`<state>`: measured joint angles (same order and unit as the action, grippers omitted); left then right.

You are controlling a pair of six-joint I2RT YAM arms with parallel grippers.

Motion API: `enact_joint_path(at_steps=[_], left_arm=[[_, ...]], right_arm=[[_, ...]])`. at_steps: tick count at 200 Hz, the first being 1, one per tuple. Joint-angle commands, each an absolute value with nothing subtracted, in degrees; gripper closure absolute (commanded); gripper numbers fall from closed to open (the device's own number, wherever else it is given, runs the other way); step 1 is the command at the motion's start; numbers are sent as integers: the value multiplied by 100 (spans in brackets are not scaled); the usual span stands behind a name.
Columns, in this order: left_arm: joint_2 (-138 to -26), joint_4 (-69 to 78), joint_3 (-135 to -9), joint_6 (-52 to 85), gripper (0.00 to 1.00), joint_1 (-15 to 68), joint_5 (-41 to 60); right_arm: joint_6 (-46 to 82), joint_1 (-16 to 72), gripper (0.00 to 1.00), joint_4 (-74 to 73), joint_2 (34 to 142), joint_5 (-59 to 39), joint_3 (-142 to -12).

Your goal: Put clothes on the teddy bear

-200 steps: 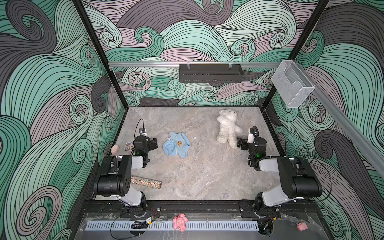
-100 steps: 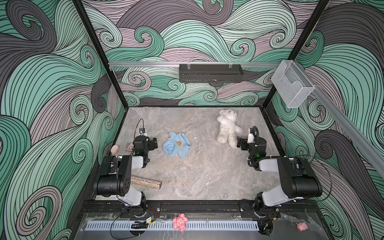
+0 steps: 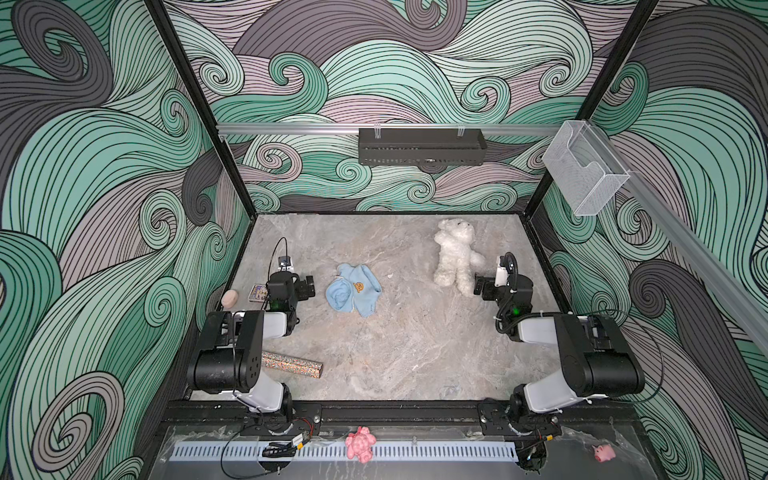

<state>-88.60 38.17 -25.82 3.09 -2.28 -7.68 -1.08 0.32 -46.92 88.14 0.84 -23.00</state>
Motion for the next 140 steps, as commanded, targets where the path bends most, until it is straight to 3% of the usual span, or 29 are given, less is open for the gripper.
enact_joint_path(at_steps=[1, 29, 46, 87, 111, 140], left_arm=[[-8724, 3812, -2703, 338, 1, -281, -809], [-8697, 3847, -2674, 336, 1, -280, -787], [-8405, 3666, -2699, 110, 1, -272, -459], [-7539, 794, -3706, 1788, 1, -290, -1825], [-7306, 535, -3828, 1997, 1, -273, -906], [-7399, 843, -3758, 2967, 6, -39, 750]], right_arm=[[-156, 36, 1, -4785, 8792, 33, -2336], [-199, 90, 1, -4829, 8768, 135, -2308], [-180, 262, 1, -4899, 8551, 724, -2211], [731, 263, 1, -2954, 6616, 1797, -2319], [1259, 227, 2, -1566, 6010, 1162, -2801], [1520, 694, 9, -71, 6397, 590, -3692]])
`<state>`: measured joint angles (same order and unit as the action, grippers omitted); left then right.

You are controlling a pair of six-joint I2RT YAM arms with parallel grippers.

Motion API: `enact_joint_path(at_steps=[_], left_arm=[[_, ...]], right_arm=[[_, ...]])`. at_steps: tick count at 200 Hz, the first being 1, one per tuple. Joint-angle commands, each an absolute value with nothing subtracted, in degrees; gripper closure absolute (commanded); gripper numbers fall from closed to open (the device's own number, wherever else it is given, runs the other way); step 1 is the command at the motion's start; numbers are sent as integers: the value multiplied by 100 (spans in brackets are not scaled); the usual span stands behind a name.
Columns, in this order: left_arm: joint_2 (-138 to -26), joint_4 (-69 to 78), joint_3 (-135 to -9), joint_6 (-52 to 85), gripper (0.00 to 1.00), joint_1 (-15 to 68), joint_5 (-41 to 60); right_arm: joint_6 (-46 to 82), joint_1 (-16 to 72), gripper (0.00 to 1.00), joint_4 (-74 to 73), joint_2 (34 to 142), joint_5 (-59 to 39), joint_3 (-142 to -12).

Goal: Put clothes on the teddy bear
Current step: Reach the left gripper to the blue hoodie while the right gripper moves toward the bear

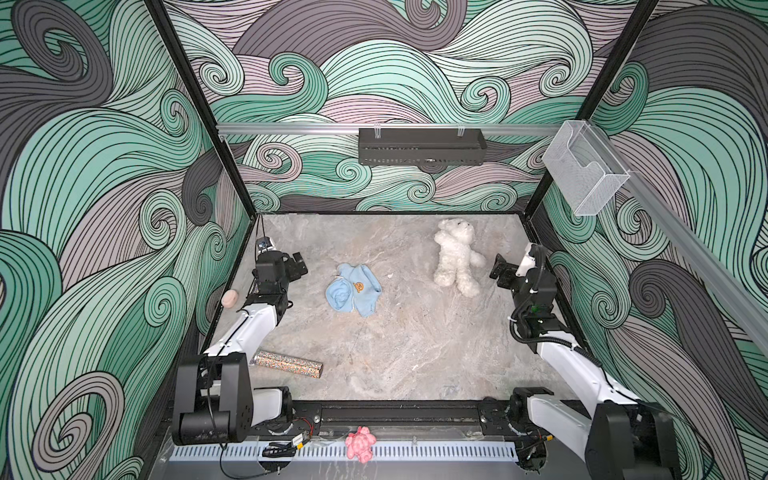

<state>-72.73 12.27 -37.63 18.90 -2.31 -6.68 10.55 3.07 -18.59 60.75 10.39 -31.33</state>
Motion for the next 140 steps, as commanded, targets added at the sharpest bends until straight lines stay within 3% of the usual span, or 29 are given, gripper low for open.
enact_joint_path(at_steps=[1, 14, 40, 73, 105, 140], left_arm=[[-7417, 843, -3764, 2991, 6, -20, 797], [-7673, 637, -3910, 3242, 9, 346, 1150], [-8025, -705, -4442, 3065, 17, 1249, 275], [-8473, -1069, -4668, 3003, 27, 1847, 181], [-9142, -1365, -5159, 2784, 40, 2052, 42], [-9787, -1180, -5659, 2433, 61, 2096, 424]], right_arm=[[1516, 720, 9, -35, 6428, 598, -3714], [1564, 1060, 9, 208, 6726, 666, -4007], [1711, 1469, 9, 57, 7230, 690, -4329], [1805, 1625, 9, -70, 7867, 586, -4689], [1901, 1695, 9, -99, 8060, 395, -4800], [1807, 1705, 7, -23, 7892, 471, -4656]])
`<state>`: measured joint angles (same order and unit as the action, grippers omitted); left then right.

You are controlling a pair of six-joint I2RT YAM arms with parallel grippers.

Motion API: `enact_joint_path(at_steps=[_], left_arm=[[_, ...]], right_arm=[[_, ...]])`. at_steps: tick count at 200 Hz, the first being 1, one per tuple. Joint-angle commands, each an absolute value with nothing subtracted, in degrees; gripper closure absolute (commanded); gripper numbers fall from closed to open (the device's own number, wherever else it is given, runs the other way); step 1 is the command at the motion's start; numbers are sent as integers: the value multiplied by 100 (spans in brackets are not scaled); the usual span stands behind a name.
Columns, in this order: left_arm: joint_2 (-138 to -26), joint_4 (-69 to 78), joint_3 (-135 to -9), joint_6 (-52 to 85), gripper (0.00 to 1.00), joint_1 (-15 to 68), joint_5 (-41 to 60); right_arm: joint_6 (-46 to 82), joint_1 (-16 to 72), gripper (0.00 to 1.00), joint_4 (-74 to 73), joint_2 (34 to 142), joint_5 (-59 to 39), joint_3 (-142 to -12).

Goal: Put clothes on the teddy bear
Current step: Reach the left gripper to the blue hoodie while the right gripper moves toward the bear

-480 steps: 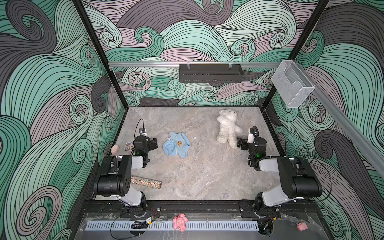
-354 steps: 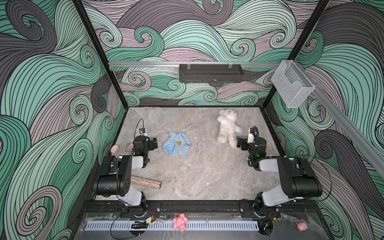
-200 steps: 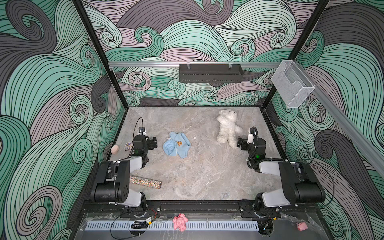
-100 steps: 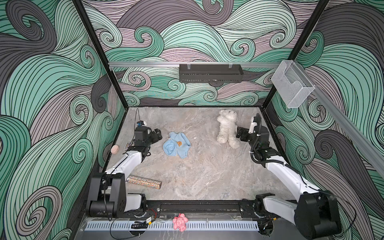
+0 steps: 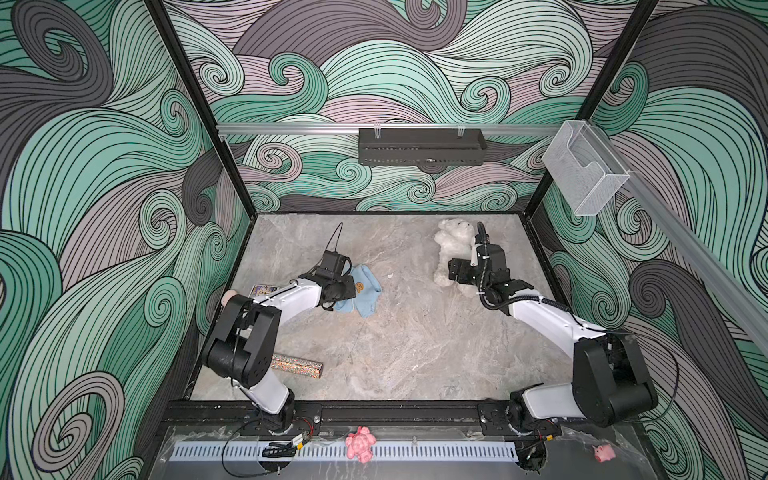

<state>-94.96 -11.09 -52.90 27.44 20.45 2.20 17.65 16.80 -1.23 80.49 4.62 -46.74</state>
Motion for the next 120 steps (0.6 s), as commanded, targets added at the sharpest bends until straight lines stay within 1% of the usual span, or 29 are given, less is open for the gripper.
enact_joint_path(at_steps=[1, 11, 25, 41, 54, 61, 78, 93, 106, 120], left_arm=[[-9798, -1170, -5664, 2425, 61, 2098, 432], [-9988, -1098, -5801, 2370, 68, 2134, 527], [-10252, -1124, -6025, 2268, 82, 2203, 637], [-10534, -1192, -6301, 2142, 92, 2335, 745], [-10687, -1303, -6529, 1977, 98, 2489, 1040], [-10715, -1339, -6620, 1911, 100, 2592, 1275], [-10630, -1410, -6745, 1763, 100, 2949, 1830], [-10415, -1602, -6705, 1479, 100, 3208, 1954], [-10220, -1770, -6612, 1275, 100, 3246, 1643], [-10186, -2053, -6624, 1193, 100, 3173, 712]], right_arm=[[1805, 1701, 7, -20, 7888, 473, -4648], [1789, 1705, 7, -3, 7830, 501, -4602], [1759, 1705, 6, 30, 7744, 524, -4545], [1725, 1705, 6, 39, 7650, 592, -4460], [1676, 1696, 5, 87, 7566, 675, -4430], [1646, 1696, 4, 132, 7534, 736, -4430], [1581, 1688, 4, 218, 7431, 883, -4430], [1555, 1680, 4, 286, 7367, 915, -4438], [1570, 1679, 4, 275, 7339, 832, -4409], [1676, 1685, 4, 145, 7394, 681, -4348]])
